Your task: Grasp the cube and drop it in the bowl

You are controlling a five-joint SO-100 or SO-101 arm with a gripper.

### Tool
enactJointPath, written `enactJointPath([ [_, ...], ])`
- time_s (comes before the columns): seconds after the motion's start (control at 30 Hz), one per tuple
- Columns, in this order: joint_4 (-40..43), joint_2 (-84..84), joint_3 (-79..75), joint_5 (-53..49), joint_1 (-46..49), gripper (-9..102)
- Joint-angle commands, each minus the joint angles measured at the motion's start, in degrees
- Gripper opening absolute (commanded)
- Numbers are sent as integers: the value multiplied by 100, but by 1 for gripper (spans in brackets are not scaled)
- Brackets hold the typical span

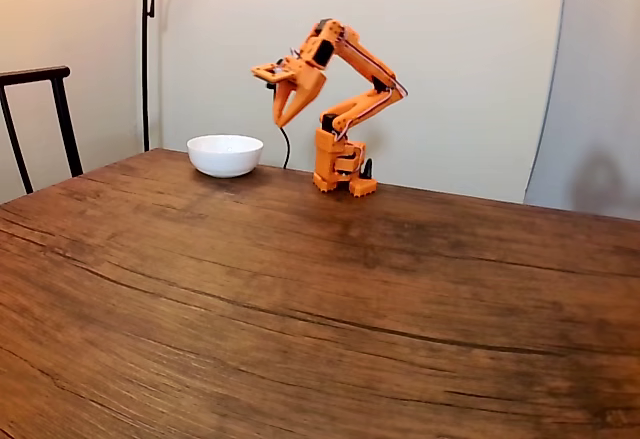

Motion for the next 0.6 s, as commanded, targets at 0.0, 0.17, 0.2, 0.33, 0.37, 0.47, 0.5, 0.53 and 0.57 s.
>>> enactJointPath([
  [0.0,-44,290,35,-272,-606,-1],
  [0.17,-53,624,176,-580,-1688,-1],
  [0.2,-53,677,193,-624,-1872,-1],
  [0.33,-79,817,352,-888,-2593,-1],
  [0.37,-158,853,431,-976,-2786,-1],
  [0.47,-606,976,773,-1187,-3357,-1],
  [0.5,-782,1020,932,-1266,-3489,-1],
  [0.53,-949,1063,1116,-1345,-3595,-1],
  [0.57,-1090,1116,1283,-1415,-3674,-1],
])
